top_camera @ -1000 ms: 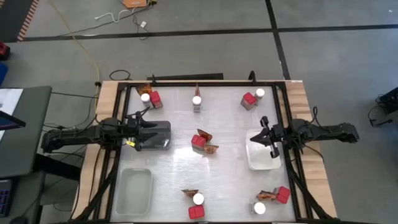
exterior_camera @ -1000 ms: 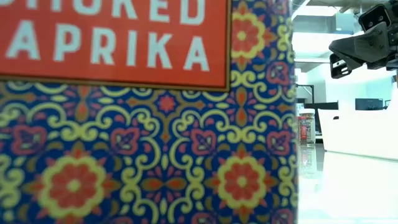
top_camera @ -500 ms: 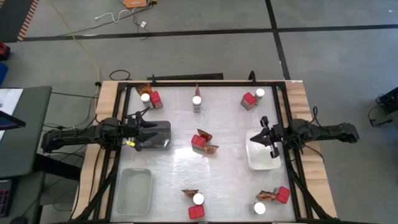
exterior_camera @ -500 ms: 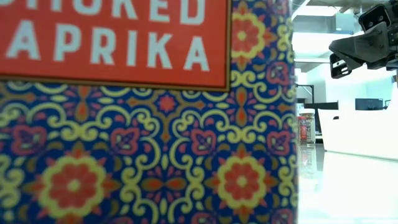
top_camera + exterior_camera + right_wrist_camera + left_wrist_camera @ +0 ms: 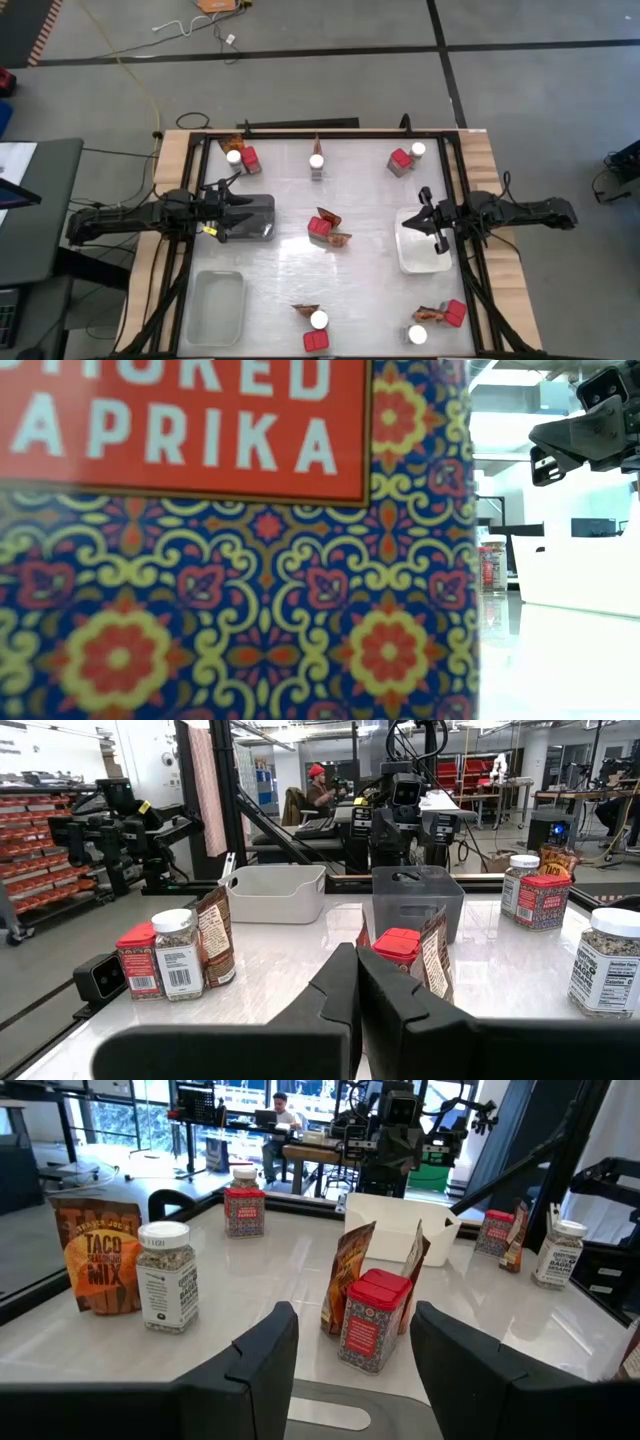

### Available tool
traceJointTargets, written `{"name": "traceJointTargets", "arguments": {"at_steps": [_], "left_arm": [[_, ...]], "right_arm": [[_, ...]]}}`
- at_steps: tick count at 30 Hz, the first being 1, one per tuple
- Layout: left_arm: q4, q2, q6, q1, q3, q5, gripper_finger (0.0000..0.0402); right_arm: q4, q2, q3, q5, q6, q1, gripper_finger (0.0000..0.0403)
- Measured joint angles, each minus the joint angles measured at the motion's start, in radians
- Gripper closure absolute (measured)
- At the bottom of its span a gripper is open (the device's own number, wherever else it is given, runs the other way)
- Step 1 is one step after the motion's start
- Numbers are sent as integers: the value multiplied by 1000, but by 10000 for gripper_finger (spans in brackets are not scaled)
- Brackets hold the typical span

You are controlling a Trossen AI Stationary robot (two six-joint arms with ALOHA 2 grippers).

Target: Sort spices by type

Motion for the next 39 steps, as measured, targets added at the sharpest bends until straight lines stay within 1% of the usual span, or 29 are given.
{"name": "traceJointTargets", "arguments": {"at_steps": [11, 15, 35, 39], "left_arm": [[0, 0, 0, 0, 0, 0, 217], [0, 0, 0, 0, 0, 0, 217], [0, 0, 0, 0, 0, 0, 217], [0, 0, 0, 0, 0, 0, 217]], "right_arm": [[6, 0, 0, 24, 0, -2, 367], [11, 0, 0, 50, 11, -2, 367], [4, 0, 3, 48, 26, -1, 367], [-12, 1, 26, 53, -1, -2, 367]]}}
